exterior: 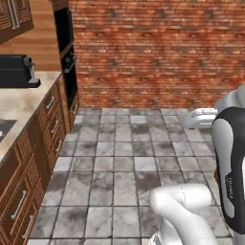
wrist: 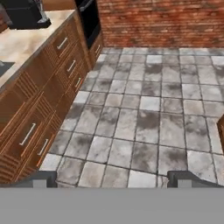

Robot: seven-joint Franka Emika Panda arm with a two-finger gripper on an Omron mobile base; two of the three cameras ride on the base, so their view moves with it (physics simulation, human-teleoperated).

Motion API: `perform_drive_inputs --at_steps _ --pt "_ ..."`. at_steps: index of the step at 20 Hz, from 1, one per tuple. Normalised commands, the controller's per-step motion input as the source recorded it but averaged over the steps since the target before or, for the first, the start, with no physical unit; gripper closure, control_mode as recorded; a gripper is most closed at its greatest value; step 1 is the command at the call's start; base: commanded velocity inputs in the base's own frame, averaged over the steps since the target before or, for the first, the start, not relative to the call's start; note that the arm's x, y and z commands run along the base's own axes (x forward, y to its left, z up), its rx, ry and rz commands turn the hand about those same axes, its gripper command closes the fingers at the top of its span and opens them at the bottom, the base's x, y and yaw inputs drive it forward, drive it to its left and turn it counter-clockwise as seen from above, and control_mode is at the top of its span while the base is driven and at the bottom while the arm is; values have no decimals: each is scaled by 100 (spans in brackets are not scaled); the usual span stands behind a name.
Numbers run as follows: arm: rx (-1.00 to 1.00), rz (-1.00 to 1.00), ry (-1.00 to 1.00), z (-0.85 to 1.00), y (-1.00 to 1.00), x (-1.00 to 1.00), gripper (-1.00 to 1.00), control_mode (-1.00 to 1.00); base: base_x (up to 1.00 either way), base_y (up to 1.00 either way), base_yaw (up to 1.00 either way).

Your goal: Retrieve the sausage and cheese from the fridge and place them on the cutting board on the counter.

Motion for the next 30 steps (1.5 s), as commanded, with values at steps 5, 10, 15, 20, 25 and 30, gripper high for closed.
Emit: perform_drive_inputs --at_steps 5,10,15,20,25,30 --pt "0 0 0 0 0 0 -100 100 -46 69 83" --pt "0 0 0 0 0 0 -100 100 -48 56 92" --pt "0 0 0 0 0 0 -100 100 -40 54 92" --pt "0 0 0 0 0 0 -100 100 -3 100 55" --pt "0 0 0 0 0 0 -100 100 -3 100 25" --pt "0 0 0 0 0 0 -100 100 0 100 11"
